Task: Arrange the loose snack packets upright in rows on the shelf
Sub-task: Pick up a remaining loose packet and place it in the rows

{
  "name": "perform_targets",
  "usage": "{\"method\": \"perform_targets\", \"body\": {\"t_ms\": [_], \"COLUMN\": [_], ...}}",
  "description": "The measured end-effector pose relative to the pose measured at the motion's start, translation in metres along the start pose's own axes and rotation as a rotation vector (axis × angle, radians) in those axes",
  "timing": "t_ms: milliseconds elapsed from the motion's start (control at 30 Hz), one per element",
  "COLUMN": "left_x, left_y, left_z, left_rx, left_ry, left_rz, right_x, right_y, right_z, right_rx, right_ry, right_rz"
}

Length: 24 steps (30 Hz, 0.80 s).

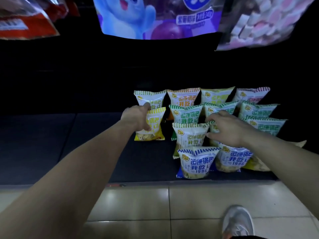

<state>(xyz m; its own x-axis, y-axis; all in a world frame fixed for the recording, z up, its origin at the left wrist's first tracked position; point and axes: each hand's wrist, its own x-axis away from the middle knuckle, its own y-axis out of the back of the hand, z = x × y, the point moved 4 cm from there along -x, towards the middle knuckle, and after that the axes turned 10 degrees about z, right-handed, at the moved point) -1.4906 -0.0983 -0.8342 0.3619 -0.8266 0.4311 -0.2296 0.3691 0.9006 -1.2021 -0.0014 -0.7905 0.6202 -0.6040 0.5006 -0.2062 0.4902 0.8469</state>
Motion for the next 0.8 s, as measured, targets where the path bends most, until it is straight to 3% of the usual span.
{"method": "perform_targets", "body": {"t_ms": [400, 800], "left_x": [-0.033, -0.02], "left_y": [-0.019, -0.013], "left_z": [0.001, -0.005], "left_rx": [0.198, 0.022], "left_ry": [-0.049, -0.046], "left_rz": [0.018, -0.076], "right_x": [-0.019, -0.022], "right_y": [0.0, 0.004], "right_z": [0.015, 0.032], "right_rx": [0.096, 0.157], "right_ry": [0.037, 0.038], "right_rz": [-0.01, -0.006]}}
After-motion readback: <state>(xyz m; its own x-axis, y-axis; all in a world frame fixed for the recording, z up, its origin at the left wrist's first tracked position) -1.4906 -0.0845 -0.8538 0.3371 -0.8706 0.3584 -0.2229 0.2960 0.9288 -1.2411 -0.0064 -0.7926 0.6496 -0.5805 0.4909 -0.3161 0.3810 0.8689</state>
